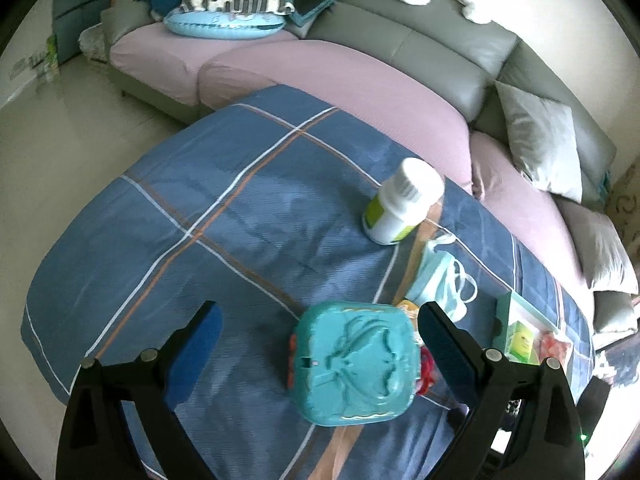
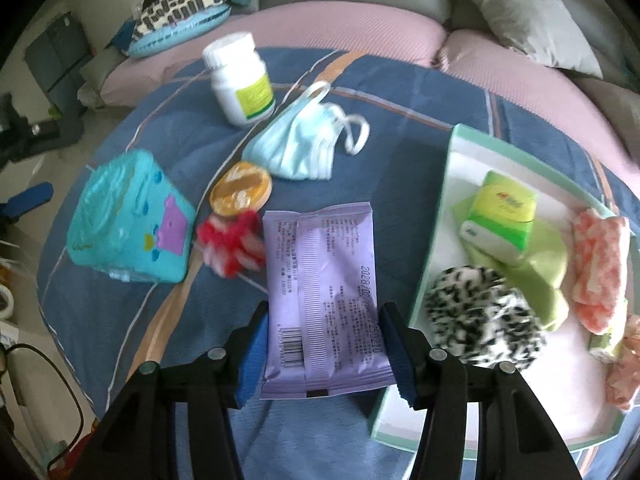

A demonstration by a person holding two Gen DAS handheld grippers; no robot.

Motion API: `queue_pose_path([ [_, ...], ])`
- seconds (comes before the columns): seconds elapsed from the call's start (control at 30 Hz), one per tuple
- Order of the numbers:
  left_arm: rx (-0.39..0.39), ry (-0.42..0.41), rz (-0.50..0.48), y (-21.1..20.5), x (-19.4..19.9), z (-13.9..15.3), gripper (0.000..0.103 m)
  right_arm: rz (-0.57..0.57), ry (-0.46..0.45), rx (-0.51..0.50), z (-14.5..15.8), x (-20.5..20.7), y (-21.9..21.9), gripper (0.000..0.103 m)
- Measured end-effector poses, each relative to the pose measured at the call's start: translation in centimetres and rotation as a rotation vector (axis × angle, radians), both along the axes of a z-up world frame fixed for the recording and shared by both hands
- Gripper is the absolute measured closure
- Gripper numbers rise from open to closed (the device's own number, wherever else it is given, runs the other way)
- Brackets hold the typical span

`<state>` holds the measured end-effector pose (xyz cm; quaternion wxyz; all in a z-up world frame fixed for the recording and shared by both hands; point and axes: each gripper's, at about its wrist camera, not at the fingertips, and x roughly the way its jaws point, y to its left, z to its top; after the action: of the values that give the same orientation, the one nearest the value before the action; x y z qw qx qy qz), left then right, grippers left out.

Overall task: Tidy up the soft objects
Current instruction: 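Carry the purple packet toward the tray with the right tool while the left tool grasps the red pipe-cleaner toy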

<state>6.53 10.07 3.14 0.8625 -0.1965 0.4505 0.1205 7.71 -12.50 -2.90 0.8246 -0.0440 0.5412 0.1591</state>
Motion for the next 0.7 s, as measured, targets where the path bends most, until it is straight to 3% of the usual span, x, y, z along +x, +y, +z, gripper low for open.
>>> queue_pose_path([
  [0.23, 0.045, 0.015, -0.127, -3.6, 1.7, 1.1, 0.009, -0.058, -0.064, 0.023, 2.9, 0.2, -2.7, 0.047],
  [0.4, 0.058, 0.077, -0.293, -7.5, 3.4, 0.9, 0.009, -0.133, -0.110, 0.024, 4.8, -0.1, -5.6, 0.047],
  [0.63, 0.068, 0.264, -0.546, -13.4, 6.1, -1.2, 0.009, -0.210, -0.156, 0.064, 6.5, -0.2, -9.2, 0.046],
  [0.7, 0.067, 0.337, -0.584, -14.2, 7.0, -2.2, 0.014, -0.226, -0.163, 0.081, 6.9, -0.3, -10.0, 0.047],
])
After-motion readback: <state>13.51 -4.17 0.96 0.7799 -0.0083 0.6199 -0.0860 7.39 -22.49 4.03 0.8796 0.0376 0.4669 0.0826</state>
